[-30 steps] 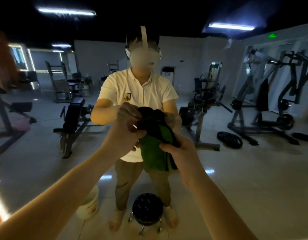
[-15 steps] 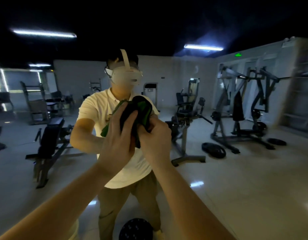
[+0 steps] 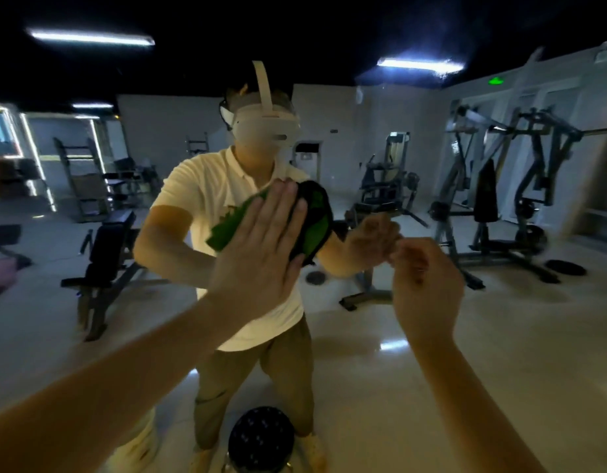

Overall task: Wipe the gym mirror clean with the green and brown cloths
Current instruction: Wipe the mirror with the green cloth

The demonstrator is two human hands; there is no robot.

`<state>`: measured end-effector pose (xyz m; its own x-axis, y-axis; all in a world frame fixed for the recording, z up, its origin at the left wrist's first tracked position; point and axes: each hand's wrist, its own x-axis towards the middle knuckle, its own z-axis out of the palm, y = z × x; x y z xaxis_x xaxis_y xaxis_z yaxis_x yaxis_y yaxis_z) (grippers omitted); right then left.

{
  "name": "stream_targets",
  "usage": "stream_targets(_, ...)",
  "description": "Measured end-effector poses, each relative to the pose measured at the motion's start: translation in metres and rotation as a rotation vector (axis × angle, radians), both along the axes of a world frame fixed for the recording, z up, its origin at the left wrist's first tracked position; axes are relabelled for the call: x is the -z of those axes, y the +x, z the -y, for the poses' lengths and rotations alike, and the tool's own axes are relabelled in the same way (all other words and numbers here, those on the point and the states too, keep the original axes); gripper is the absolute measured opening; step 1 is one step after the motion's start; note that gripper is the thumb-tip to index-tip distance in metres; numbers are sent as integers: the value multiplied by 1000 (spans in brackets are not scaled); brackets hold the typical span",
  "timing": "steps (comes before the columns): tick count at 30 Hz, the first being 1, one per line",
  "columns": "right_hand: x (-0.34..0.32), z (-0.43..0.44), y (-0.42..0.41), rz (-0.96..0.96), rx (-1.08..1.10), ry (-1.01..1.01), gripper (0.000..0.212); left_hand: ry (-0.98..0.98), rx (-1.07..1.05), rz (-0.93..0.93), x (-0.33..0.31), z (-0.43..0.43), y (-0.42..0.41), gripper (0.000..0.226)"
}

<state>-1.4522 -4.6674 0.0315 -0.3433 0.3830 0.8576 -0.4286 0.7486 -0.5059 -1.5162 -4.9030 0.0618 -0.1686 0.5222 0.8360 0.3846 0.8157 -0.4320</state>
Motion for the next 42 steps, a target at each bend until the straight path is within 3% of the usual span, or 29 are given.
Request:
stream_targets(3,13,-32,-2,-22,31,60,18,-102,-32,28,62,-50,-5,81)
stream_targets(7,28,-46,-7,0,66,294,46,-605,-203,77,158,-72,9,73)
stream_targets(9,26,-45,-7,11,83,383,56,-670,-229,86,162,-57,9,94)
stream_targets(11,20,-43,-9,40,122,422,60,-475,-178,70,128,-33,5,109)
stream_targets(13,14,-38,-11,100,140,408,65,-172,-85,110,74,-6,11,98)
stream_targets(16,12,-29,-20,150,160,362,69,154,-182,38,0,43,10,80)
stream_targets(18,13,-24,-24,166,189,354,71,317,-206,-22,-23,53,5,81)
stream_targets(20,14,-21,-25,182,212,368,71,355,-166,-29,-24,40,1,82)
stream_targets(24,11,-21,-17,236,250,412,68,133,-49,9,17,-22,-6,82)
stream_targets(28,-5,-38,0,268,276,524,65,-403,-47,71,92,-73,-3,86)
stream_targets(30,-24,-61,6,217,298,602,63,-492,-30,111,94,-71,-5,83)
stream_targets(33,-56,-104,-2,137,327,724,67,-205,-8,74,20,-57,-2,79)
stream_targets(38,-52,-137,-36,155,322,915,74,475,-254,-71,-92,-59,0,81)
stream_targets(42,-43,-147,-49,120,278,946,79,500,-291,-48,-69,-107,-2,83)
